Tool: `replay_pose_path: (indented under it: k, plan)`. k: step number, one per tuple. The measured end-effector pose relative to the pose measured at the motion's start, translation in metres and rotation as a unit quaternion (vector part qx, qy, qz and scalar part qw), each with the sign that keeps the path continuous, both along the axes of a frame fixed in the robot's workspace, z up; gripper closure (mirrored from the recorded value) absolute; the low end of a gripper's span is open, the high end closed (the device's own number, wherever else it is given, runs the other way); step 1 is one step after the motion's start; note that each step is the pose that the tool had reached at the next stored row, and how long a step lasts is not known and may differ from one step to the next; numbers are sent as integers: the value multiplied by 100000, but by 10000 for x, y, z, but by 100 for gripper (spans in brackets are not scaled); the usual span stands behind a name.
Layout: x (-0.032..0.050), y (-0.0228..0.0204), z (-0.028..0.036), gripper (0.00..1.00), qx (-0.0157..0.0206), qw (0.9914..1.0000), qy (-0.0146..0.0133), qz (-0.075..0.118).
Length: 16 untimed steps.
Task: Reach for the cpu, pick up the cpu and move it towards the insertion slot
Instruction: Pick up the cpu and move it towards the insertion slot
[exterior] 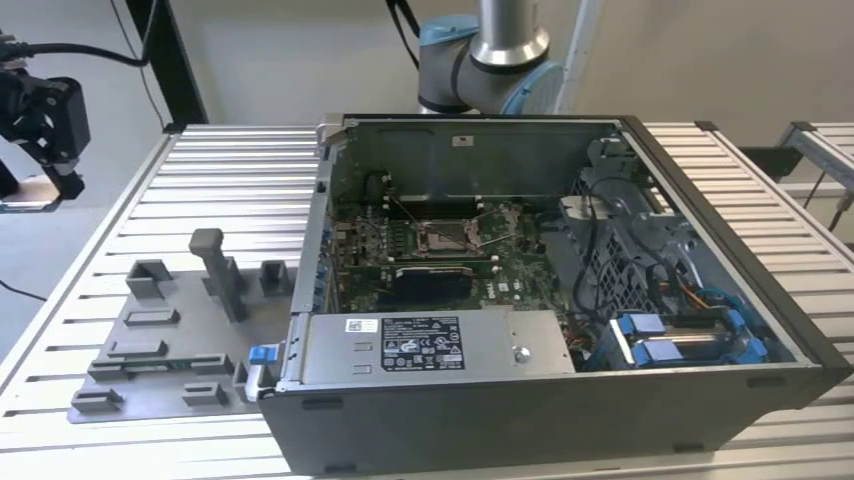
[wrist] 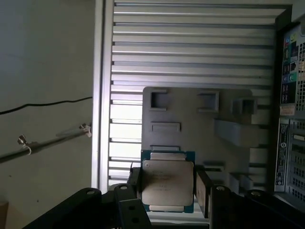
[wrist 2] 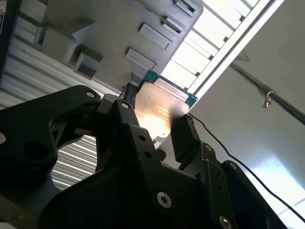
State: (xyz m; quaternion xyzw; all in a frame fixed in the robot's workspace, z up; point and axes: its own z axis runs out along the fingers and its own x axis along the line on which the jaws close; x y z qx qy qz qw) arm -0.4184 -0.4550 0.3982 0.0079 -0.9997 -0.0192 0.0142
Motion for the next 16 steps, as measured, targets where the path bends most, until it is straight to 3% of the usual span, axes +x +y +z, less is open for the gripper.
replay_pose_path:
  k: [4, 16]
  plan:
    - [116, 0, 0, 100, 0, 100000, -3, -6]
    - [653, 0, -1, 100, 2, 100000, -6, -9]
